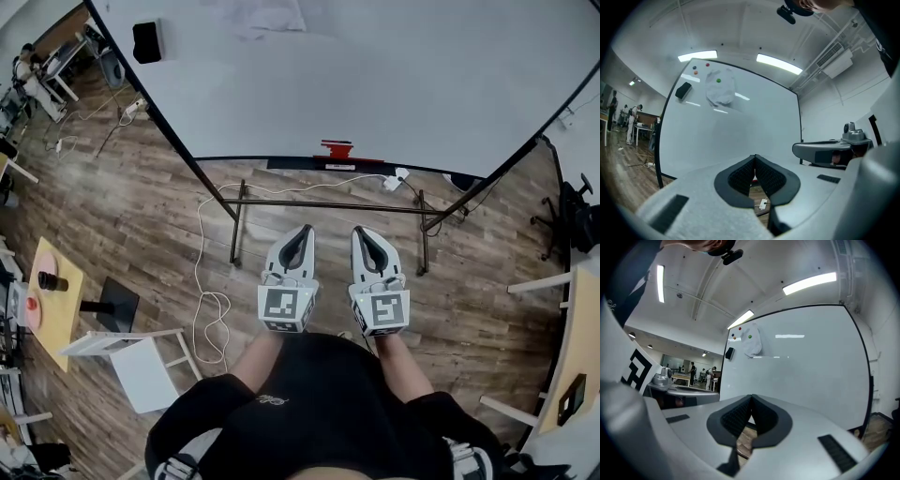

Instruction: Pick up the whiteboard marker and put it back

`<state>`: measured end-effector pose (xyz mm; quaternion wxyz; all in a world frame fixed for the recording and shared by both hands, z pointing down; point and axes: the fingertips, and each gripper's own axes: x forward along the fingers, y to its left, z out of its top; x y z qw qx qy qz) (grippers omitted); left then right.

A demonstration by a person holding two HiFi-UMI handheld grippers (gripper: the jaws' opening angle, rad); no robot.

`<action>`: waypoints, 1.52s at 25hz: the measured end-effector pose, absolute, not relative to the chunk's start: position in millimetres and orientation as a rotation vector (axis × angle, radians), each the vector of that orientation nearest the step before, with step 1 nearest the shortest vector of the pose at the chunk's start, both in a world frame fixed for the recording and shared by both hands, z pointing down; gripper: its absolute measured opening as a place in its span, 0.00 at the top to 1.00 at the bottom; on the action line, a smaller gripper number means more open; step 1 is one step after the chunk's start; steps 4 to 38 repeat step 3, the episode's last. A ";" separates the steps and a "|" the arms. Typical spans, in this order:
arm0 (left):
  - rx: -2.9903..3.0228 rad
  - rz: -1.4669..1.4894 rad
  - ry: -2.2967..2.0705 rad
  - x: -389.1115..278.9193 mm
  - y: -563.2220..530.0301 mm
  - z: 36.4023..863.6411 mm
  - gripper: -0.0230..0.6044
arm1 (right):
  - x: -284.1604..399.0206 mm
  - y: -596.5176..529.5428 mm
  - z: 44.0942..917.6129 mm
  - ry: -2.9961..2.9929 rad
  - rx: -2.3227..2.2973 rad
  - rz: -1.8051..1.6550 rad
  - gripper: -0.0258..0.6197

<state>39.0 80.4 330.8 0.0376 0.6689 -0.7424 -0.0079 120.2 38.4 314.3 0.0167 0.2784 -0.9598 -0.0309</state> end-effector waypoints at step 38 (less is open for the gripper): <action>2.048 -0.013 -2.281 45.9 76.3 332.3 0.95 | 126.1 35.0 314.2 -2.988 0.859 -0.098 0.96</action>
